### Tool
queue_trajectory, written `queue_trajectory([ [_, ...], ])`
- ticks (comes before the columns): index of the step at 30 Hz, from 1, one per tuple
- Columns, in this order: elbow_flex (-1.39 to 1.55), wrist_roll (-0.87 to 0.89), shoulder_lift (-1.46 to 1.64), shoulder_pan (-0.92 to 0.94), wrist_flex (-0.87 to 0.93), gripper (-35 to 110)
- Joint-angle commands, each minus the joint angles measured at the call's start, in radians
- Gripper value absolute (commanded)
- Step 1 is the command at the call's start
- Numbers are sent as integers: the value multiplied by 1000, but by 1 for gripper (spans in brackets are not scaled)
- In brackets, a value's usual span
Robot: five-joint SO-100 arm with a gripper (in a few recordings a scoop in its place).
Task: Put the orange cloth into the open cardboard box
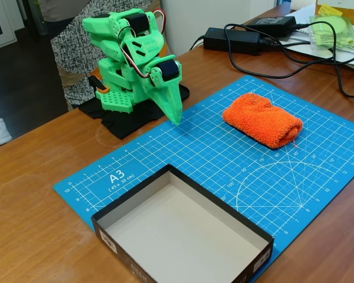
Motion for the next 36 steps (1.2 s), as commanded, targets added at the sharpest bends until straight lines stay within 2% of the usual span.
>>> queue_trajectory([
  [1, -5, -55, 15, 2, 20, 0],
  [17, -5, -40, 15, 18, 20, 0],
  [27, -2, 31, 15, 57, -5, 0],
  [30, -97, -94, 9, -109, -14, -1],
  [31, -178, -84, -21, -181, -18, -1],
  [33, -383, 2, -337, -341, -87, -1],
  [36, -891, 74, -1141, -460, -34, 0],
])
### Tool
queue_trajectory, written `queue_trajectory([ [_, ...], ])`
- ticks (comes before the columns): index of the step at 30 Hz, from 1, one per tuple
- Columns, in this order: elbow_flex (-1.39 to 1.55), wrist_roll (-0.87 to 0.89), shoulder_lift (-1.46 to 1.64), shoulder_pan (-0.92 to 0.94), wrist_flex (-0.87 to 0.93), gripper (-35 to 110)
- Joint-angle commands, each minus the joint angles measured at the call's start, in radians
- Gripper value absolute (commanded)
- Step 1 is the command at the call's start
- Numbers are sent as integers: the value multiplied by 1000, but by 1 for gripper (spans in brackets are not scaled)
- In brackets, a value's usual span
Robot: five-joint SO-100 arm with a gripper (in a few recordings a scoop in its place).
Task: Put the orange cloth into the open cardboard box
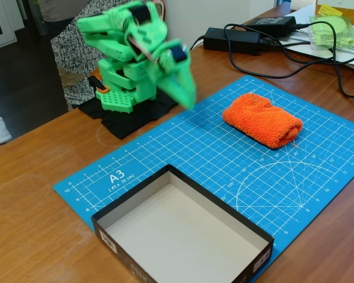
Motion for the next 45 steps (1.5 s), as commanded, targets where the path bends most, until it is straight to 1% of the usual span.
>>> queue_trajectory([
  [1, -584, 34, -933, -135, 49, 0],
  [2, -650, 28, -1031, -160, 43, 0],
  [5, -808, 18, -1226, -227, 64, 7],
  [7, -861, 3, -1296, -249, 63, 16],
  [8, -905, -38, -1379, -253, 54, 22],
  [10, -976, -54, -1486, -258, 95, 27],
  [12, -1026, -60, -1574, -264, 129, 34],
  [17, -1040, -61, -1605, -262, 149, 36],
  [19, -1057, -60, -1612, -261, 184, 39],
  [21, -1066, -55, -1618, -261, 216, 46],
  [24, -1092, -37, -1647, -247, 241, 46],
  [27, -1097, -31, -1732, -227, 235, 46],
  [32, -1098, -28, -1864, -169, 170, 46],
  [36, -1137, -35, -1922, -130, 175, 46],
  [37, -1141, -37, -1925, -129, 178, 44],
  [39, -1152, -34, -1927, -126, 190, 31],
  [40, -1158, -26, -1928, -124, 193, 22],
  [42, -1190, -3, -1951, -123, 210, 0],
  [45, -1220, 32, -1980, -118, 221, 0],
])
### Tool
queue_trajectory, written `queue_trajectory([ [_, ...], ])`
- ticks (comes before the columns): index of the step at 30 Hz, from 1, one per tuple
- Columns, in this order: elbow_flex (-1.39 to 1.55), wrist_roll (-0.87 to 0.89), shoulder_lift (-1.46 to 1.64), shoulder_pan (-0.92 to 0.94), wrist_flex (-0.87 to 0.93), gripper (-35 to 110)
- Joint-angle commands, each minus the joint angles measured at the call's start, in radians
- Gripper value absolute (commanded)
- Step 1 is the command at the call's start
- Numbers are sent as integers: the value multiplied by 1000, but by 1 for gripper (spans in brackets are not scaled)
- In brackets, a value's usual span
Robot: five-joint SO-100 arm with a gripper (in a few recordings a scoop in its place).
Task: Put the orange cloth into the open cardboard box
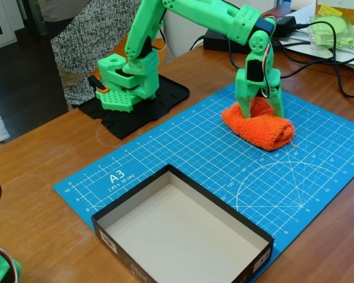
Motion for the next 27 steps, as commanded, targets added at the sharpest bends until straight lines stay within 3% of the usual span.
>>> queue_trajectory([
  [1, -2, 18, -89, 31, 21, 0],
  [8, -18, 74, 89, 31, 86, 0],
  [14, -520, 100, 219, 143, 474, 0],
  [19, -649, 57, 373, 333, 472, -1],
  [27, -652, -12, 261, 739, 436, 0],
])
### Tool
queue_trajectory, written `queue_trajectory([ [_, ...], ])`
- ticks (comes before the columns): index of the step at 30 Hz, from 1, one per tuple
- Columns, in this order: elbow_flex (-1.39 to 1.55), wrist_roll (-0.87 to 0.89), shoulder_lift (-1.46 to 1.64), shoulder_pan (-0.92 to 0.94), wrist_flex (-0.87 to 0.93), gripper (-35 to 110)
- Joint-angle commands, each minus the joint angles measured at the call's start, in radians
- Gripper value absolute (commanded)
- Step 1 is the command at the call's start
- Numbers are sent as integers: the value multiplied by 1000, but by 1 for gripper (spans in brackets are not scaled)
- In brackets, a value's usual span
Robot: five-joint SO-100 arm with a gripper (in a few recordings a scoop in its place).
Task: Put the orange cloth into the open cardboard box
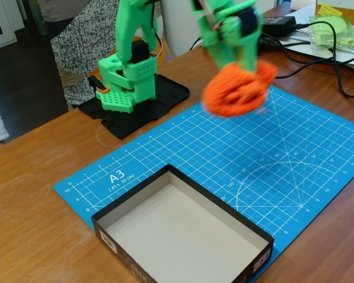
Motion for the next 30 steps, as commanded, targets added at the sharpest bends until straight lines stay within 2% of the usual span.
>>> queue_trajectory([
  [1, -28, -35, -14, 178, -28, 0],
  [6, -150, -66, -153, 344, -57, 0],
  [13, -549, -71, -506, 402, 28, 0],
  [20, -742, -58, -733, 348, 28, 0],
  [30, -676, -100, -808, 179, 28, 0],
])
